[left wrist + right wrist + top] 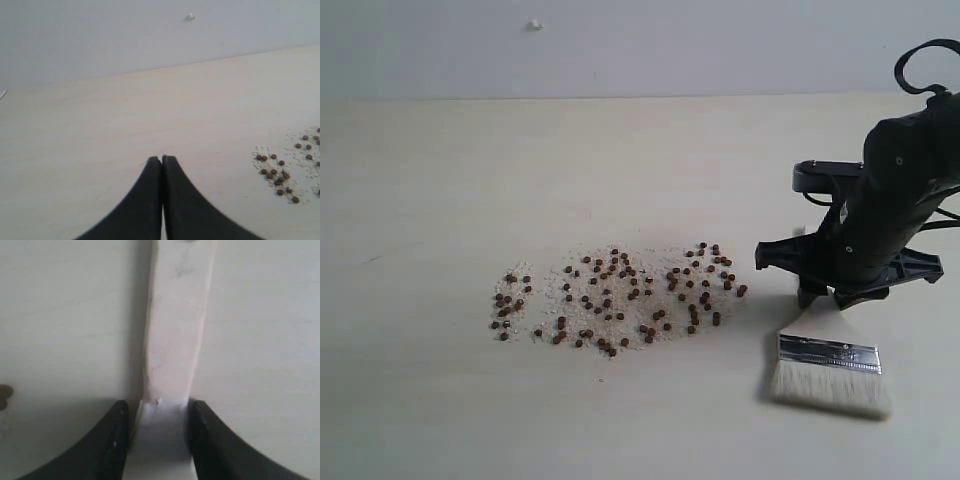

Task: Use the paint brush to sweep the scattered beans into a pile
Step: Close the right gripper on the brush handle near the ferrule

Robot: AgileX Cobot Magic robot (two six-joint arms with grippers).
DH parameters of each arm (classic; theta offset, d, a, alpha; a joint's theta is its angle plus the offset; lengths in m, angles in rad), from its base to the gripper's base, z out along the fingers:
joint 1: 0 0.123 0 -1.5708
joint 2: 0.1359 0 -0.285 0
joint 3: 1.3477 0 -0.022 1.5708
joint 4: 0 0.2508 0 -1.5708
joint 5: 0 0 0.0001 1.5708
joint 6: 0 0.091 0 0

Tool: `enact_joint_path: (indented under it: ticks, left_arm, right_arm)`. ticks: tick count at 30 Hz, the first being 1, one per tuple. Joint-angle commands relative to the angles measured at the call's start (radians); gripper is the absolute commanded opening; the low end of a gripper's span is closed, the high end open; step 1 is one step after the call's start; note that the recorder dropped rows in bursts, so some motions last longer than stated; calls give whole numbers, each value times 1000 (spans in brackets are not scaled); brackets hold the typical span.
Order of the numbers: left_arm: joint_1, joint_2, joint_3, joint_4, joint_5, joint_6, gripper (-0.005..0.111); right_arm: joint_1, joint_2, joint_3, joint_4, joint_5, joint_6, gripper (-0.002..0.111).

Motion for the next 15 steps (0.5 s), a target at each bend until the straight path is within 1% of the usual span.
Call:
enact_joint_path:
  ticks: [1,3,6,15]
  left_arm:
    - [-5,-6,-6,-3,-5,0,0]
    - [-5,-6,-6,-3,-5,-4,0]
    - [-5,-6,-6,-3,-5,-4,0]
    - [-5,-6,-6,-3,-5,-4,0]
  right_arm:
    - [3,50,3,-6,-17,40,19]
    - [3,52,3,-6,-22,42,25]
    - [3,52,3,-6,-26,49,29]
    - [3,50,3,-10,0,50,27]
